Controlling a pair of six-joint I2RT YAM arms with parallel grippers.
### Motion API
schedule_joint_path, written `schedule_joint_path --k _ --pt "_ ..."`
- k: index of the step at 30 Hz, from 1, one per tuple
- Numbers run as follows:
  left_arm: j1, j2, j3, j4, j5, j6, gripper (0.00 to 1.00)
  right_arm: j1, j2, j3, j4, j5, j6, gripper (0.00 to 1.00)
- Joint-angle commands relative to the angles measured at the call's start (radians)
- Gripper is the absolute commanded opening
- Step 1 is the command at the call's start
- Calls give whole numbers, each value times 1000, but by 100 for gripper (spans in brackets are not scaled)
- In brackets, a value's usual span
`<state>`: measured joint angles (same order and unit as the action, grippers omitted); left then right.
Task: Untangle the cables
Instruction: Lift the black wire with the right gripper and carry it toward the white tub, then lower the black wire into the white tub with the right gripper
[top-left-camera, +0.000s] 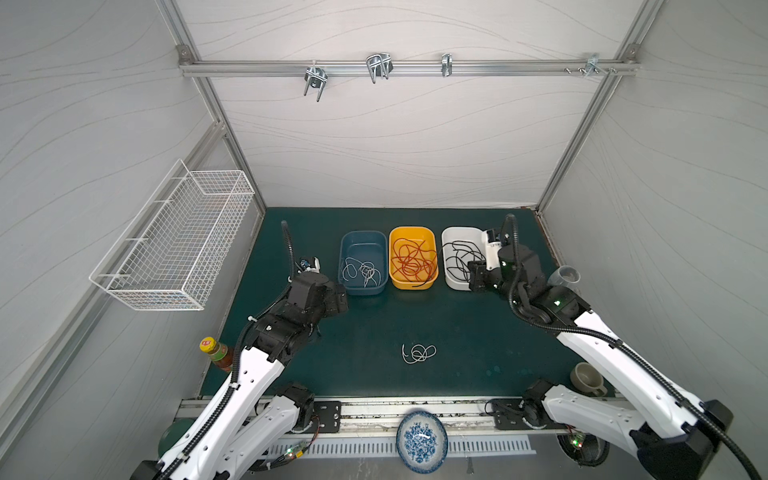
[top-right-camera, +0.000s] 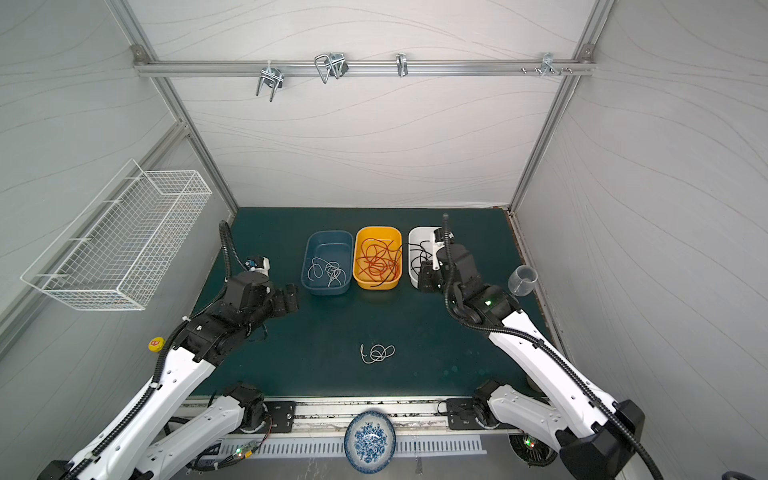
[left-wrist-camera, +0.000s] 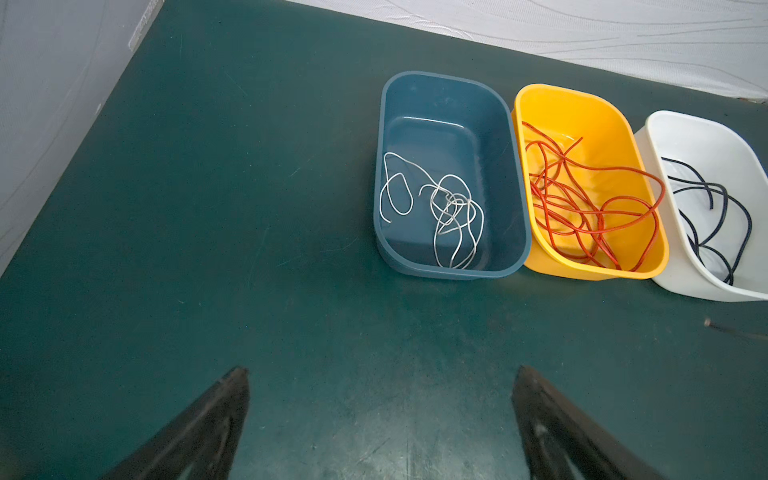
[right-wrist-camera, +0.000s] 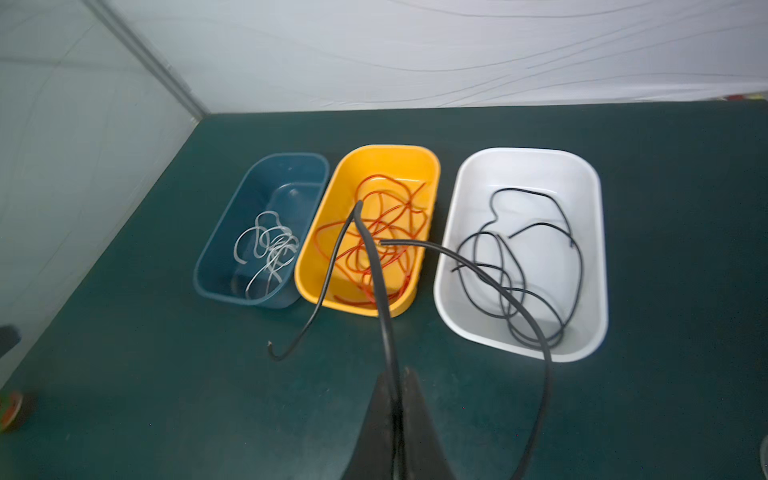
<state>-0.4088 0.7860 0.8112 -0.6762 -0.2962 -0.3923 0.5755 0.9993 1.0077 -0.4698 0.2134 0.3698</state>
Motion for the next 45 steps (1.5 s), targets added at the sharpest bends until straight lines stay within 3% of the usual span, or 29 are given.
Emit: schedule_joint_path --k 1,8,24,37,45 --pt "-4 -4 2 10 -10 12 100 -107 -18 40 -53 -45 69 0" --pt "-5 -2 3 10 -8 13 100 -249 52 73 -41 41 133 0" --pt "-7 -7 3 10 -4 13 100 -254 404 215 -46 343 90 0" --pt "-8 -11 0 11 0 15 100 -129 627 310 -51 345 42 0" --pt "-8 -9 0 12 7 15 100 -126 719 315 27 193 23 0"
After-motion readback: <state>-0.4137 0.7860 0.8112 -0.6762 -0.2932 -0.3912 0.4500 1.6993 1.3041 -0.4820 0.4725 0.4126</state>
